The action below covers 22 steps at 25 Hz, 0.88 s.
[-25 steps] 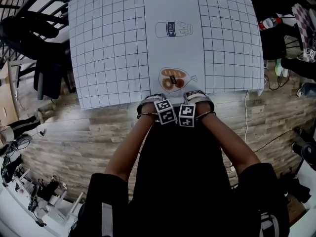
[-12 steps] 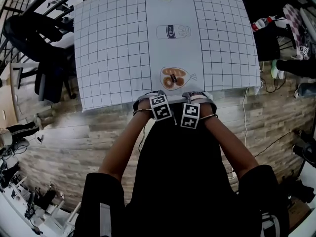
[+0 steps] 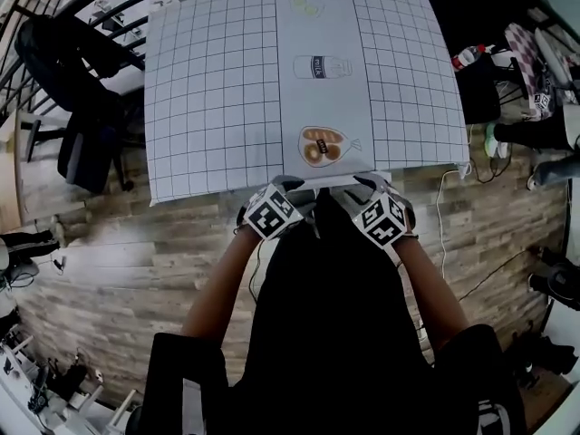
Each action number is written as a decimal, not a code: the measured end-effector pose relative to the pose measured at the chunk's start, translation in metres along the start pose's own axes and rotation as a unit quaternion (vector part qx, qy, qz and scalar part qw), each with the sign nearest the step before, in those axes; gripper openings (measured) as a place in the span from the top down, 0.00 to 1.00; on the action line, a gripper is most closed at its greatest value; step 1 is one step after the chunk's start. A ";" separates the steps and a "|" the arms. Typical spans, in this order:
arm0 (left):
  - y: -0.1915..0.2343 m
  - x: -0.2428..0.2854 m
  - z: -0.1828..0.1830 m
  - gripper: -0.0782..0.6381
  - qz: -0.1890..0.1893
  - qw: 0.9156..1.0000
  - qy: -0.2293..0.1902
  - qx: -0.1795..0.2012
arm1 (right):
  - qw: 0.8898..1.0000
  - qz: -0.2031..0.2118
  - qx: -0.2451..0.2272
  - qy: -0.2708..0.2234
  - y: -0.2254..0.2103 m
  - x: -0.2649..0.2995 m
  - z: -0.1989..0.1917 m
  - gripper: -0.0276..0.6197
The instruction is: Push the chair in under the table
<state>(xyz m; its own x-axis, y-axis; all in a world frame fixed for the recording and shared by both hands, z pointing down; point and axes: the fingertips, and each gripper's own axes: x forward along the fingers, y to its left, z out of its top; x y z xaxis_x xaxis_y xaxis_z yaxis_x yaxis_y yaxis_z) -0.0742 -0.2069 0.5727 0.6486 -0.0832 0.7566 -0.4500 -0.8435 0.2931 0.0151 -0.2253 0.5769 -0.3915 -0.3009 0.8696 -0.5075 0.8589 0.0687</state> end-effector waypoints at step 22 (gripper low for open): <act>-0.063 -0.105 0.115 0.88 0.187 0.929 -0.316 -0.048 | 0.929 -0.039 0.195 -0.313 -0.022 -0.144 0.069 0.96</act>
<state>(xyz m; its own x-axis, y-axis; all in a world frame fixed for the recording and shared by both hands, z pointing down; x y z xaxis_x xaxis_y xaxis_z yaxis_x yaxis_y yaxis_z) -0.0433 -0.2062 0.4072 0.6526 -0.6820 0.3300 -0.7498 -0.6440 0.1518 0.0298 -0.2293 0.4170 -0.6493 -0.6433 0.4057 -0.7448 0.6457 -0.1683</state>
